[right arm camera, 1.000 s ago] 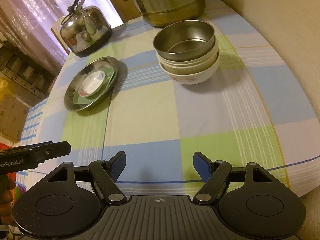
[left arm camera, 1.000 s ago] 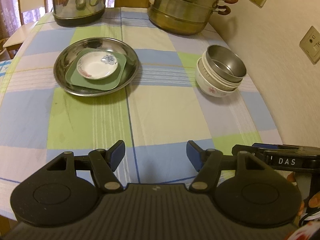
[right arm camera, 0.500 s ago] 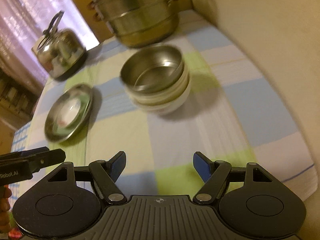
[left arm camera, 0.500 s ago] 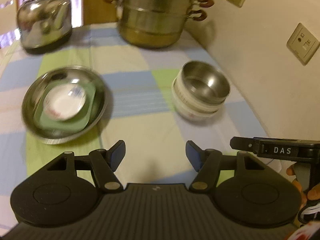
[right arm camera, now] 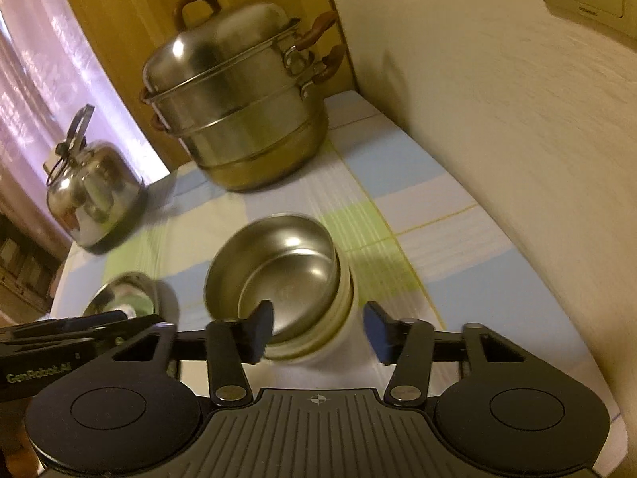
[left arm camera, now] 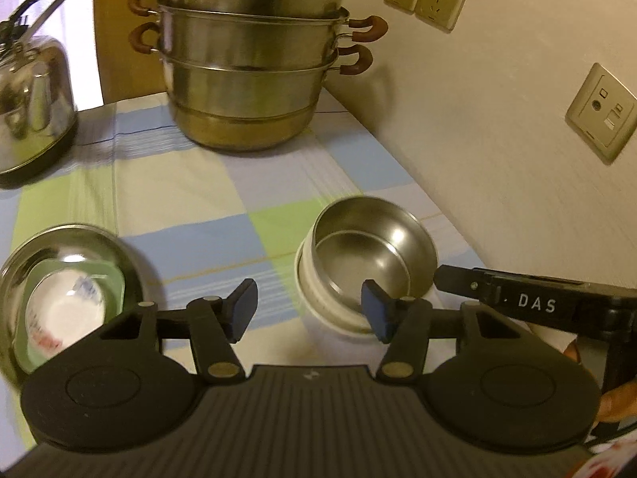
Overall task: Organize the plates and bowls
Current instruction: 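Move the left gripper to the bowl stack and close on its rim, then lift the whole bowl stack with the left gripper toward the steel plate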
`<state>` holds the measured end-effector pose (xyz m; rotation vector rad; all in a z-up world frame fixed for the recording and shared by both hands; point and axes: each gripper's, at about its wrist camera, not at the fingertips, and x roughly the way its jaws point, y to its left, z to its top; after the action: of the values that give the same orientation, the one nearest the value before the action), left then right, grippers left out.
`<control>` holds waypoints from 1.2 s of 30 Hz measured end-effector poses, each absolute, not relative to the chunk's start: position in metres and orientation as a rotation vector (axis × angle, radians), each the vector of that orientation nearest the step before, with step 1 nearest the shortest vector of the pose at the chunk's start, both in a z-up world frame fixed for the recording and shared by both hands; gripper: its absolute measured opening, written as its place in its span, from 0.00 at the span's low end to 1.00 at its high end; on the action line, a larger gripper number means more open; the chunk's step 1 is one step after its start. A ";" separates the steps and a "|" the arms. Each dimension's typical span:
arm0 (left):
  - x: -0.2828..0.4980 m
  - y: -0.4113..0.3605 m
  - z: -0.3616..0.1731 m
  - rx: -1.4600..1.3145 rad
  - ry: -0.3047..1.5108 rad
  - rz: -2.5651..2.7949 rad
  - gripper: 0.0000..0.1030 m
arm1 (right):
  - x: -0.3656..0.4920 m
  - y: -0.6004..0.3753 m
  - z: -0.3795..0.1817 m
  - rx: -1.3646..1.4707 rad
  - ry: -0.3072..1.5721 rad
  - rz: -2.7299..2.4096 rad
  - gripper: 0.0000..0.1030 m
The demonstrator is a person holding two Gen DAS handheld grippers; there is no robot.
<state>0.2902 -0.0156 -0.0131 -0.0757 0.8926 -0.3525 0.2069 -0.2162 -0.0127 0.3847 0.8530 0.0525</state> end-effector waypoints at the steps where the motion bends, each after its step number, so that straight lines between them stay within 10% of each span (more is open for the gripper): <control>1: 0.295 -0.018 -0.015 -0.075 0.894 -0.355 0.51 | 0.210 -0.216 -0.014 0.384 0.849 0.052 0.37; 11: 0.329 -0.029 -0.035 -0.062 0.929 -0.378 0.47 | 0.232 -0.221 -0.029 0.373 0.857 0.032 0.05; 18: 0.343 -0.035 -0.053 -0.056 0.977 -0.385 0.47 | 0.244 -0.230 -0.039 0.429 0.907 0.016 0.06; 23: 0.351 -0.035 -0.066 -0.070 1.019 -0.385 0.47 | 0.254 -0.238 -0.051 0.486 0.947 0.011 0.30; 36: 0.355 -0.028 -0.084 -0.151 1.060 -0.420 0.30 | 0.271 -0.235 -0.078 0.513 0.999 0.026 0.29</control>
<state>0.3553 -0.0283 -0.0839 -0.1508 1.0599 -0.4203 0.2711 -0.2347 -0.0778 0.5127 0.9987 0.0259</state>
